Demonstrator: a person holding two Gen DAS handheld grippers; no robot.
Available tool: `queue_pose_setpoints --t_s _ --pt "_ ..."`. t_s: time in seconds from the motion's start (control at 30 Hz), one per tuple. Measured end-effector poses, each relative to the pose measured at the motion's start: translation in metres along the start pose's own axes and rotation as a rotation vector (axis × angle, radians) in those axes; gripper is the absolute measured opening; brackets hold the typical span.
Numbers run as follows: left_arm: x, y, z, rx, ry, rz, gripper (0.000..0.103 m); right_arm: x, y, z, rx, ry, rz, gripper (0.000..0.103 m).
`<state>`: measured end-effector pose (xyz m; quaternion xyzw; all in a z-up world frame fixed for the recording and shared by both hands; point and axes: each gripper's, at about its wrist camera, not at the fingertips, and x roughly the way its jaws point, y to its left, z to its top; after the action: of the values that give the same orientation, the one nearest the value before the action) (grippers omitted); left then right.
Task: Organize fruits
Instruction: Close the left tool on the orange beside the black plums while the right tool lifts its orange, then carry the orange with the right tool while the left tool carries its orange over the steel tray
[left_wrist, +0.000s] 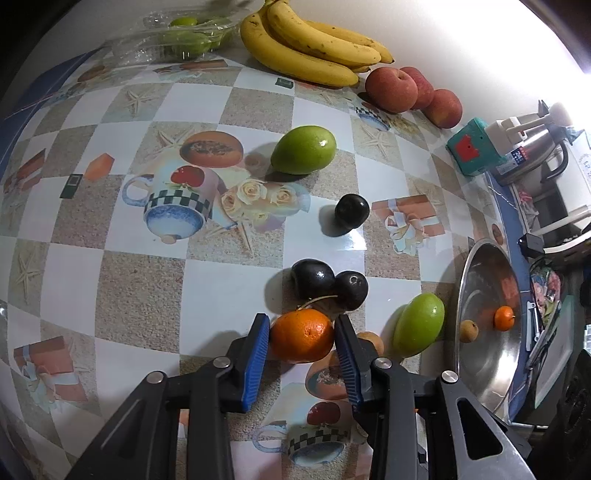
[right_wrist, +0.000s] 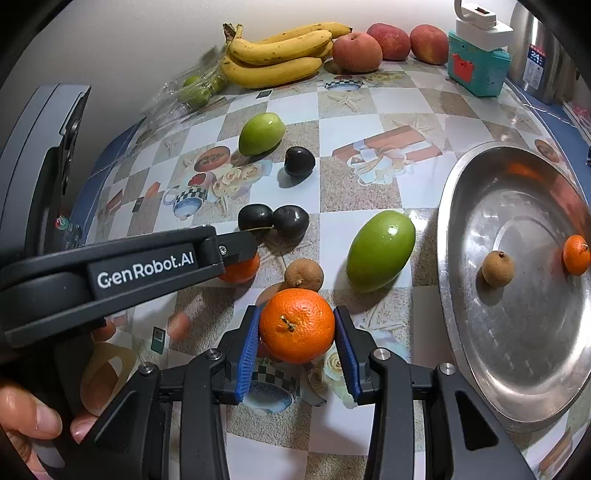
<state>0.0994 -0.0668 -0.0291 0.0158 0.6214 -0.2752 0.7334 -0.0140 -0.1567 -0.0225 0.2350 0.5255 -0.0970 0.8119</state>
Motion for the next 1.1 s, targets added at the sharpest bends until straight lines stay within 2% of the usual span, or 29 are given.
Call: queue_pose_setpoints --t_s 0.63,1.1 --pt "-0.024 0.005 0.002 -0.031 -0.057 0.001 0.039 -0.021 -0.016 0.005 0.067 -0.058 0.016 0.041" --pt "-0.036 -0.015 0.0 0.01 -0.09 -0.024 0.038 -0.061 -0.092 0.017 0.295 -0.174 -0.021 0.041"
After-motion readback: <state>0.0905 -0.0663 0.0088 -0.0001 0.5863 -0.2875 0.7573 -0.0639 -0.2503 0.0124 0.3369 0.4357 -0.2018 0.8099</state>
